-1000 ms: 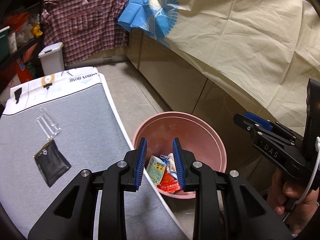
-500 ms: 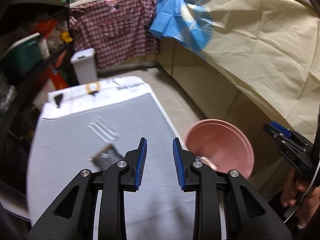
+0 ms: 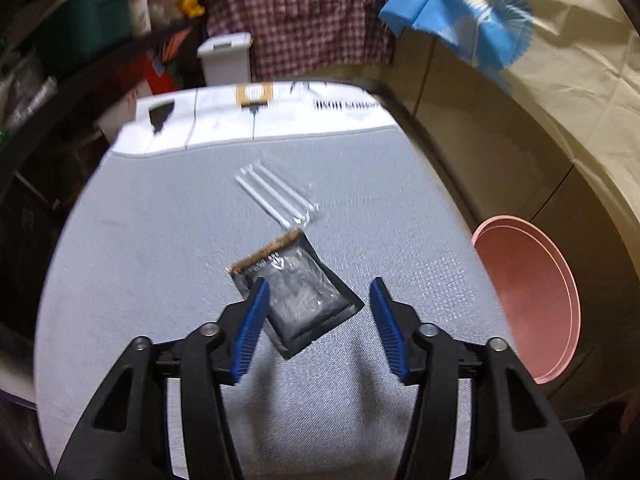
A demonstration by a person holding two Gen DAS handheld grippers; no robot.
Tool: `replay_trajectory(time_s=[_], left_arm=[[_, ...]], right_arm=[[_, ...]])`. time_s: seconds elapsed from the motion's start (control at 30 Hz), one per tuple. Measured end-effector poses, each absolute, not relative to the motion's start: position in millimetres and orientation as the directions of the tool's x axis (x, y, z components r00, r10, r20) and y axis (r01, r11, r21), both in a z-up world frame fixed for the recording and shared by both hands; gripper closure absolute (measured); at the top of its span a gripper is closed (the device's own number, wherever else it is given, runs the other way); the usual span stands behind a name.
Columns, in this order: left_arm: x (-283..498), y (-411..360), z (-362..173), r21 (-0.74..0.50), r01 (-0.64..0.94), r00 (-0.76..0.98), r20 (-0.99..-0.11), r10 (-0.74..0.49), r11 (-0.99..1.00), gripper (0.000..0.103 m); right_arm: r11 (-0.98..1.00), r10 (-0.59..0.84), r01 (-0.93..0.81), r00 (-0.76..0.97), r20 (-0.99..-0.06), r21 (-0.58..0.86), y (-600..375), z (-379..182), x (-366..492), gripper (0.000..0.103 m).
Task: Collect trash
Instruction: 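Move both open tools back toward the black pouch and clear straws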
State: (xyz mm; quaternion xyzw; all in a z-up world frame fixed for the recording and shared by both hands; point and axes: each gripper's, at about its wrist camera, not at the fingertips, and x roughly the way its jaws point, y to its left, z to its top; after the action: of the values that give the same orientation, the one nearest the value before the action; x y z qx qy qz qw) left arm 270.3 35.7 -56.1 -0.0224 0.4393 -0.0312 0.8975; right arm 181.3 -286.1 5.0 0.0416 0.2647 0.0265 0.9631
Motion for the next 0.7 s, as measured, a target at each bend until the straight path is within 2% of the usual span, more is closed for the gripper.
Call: replay_trajectory(time_s=[0.03,0.3,0.4,0.53,0.7], left_arm=[[273.1,35.2,-60.2,-0.073,0.031,0.609,-0.789,-0.077,0.997,0.044],[289.1,36.5,-91.7,-0.054,-0.069,0.564,-0.826,-0.005,0.996,0.042],[294.0,40.1,-100.0,-0.049,-0.104,0.544,-0.839,0.015,0.993,0.038],[300.7,34.0,-106.3,-0.029,-0.081,0.532,-0.846,0.018,0.996,0.026],[302.8,34.1,-108.4,-0.007,-0.075,0.54,-0.841,0.035,0.997,0.023]], right_arm=[[0.995,0.077,-0.035,0.858,-0.507,0.091,-284.1,4.5,182.2,0.024],[0.996,0.092,-0.072,0.857,-0.508,0.06,-272.1,-1.1,188.5,0.024],[0.995,0.095,-0.075,0.855,-0.51,0.06,-270.4,-3.6,192.0,0.024],[0.995,0.104,-0.087,0.847,-0.521,0.057,-266.0,-8.6,200.0,0.024],[0.993,0.114,-0.111,0.839,-0.532,0.039,-255.3,-15.0,206.8,0.024]])
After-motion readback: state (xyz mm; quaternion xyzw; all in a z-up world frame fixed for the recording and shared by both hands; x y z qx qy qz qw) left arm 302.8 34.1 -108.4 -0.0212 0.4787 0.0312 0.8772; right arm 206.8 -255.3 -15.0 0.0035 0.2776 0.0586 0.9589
